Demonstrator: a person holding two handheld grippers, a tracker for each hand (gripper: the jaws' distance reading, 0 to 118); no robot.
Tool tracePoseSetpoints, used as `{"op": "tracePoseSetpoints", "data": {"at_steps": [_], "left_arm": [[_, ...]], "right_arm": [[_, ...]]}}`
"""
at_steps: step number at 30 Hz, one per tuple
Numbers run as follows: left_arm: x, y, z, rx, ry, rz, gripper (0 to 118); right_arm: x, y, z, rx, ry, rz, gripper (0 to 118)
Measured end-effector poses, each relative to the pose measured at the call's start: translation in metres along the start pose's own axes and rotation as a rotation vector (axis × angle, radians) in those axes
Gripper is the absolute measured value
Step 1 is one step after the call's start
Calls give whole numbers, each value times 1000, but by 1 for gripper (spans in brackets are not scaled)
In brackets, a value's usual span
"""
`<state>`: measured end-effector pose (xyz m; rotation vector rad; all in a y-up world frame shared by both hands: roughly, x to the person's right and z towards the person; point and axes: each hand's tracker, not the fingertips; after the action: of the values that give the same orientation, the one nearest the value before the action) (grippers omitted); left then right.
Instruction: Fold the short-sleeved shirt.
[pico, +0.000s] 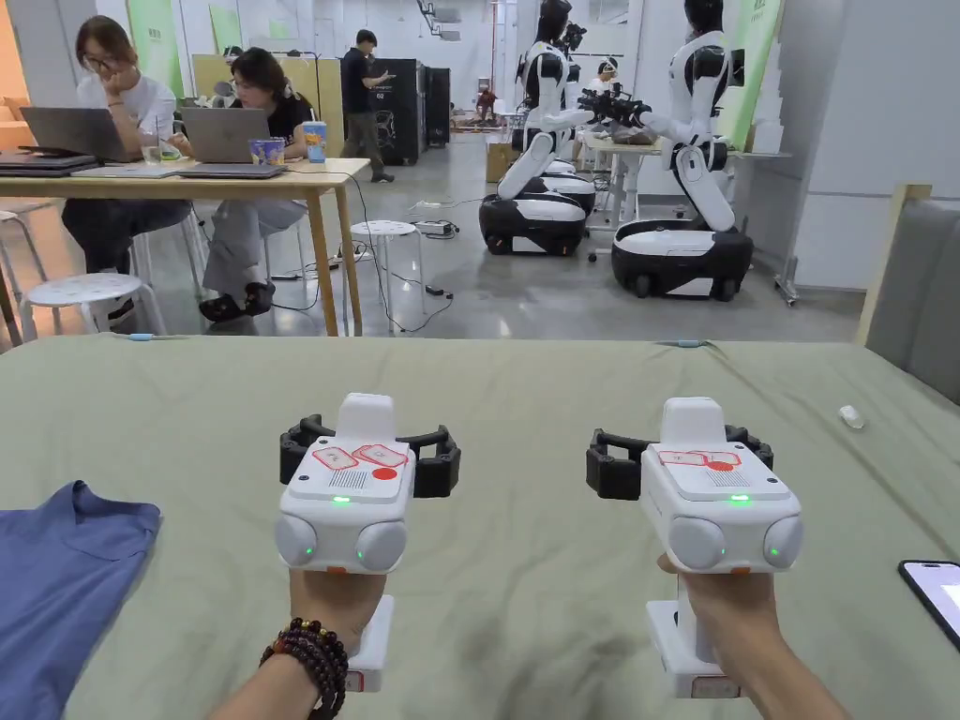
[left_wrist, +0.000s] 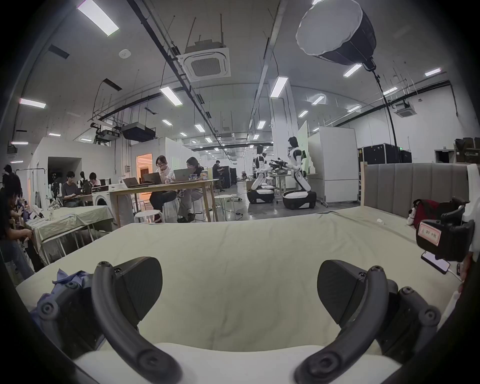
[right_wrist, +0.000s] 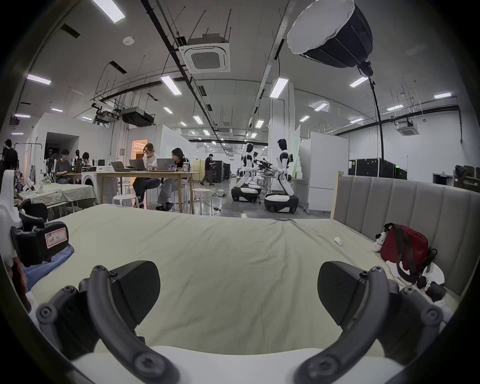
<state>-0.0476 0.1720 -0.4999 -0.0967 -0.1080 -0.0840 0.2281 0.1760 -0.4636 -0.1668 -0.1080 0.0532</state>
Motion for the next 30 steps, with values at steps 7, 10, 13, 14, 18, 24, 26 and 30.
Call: {"op": "tracePoseSetpoints", "data": {"at_steps": [7, 10, 13, 14, 18, 24, 26, 30], "left_arm": [[-8, -2, 1, -5, 12, 41, 118], [-7, -2, 1, -2, 9, 36, 118], [-6, -1, 2, 1, 3, 28, 118], [-5, 0, 3, 2, 4, 27, 118], [-4, 1, 3, 1, -5, 28, 118], [-3, -1, 4, 1, -4, 18, 118], [-3, -1, 4, 0, 3, 25, 118], [-1, 0, 3, 3, -4, 32, 118]], "right_arm": [[1, 0, -1, 8, 1, -12, 118], [-2, 0, 0, 9, 19, -4, 118], [-3, 0, 0, 9, 35, -15, 118], [-4, 1, 1, 5, 36, -19, 118], [-3, 2, 0, -8, 22, -33, 118], [2, 5, 4, -14, -15, -40, 118], [3, 5, 4, -14, -21, -42, 118], [7, 2, 2, -8, -13, -58, 118]]}}
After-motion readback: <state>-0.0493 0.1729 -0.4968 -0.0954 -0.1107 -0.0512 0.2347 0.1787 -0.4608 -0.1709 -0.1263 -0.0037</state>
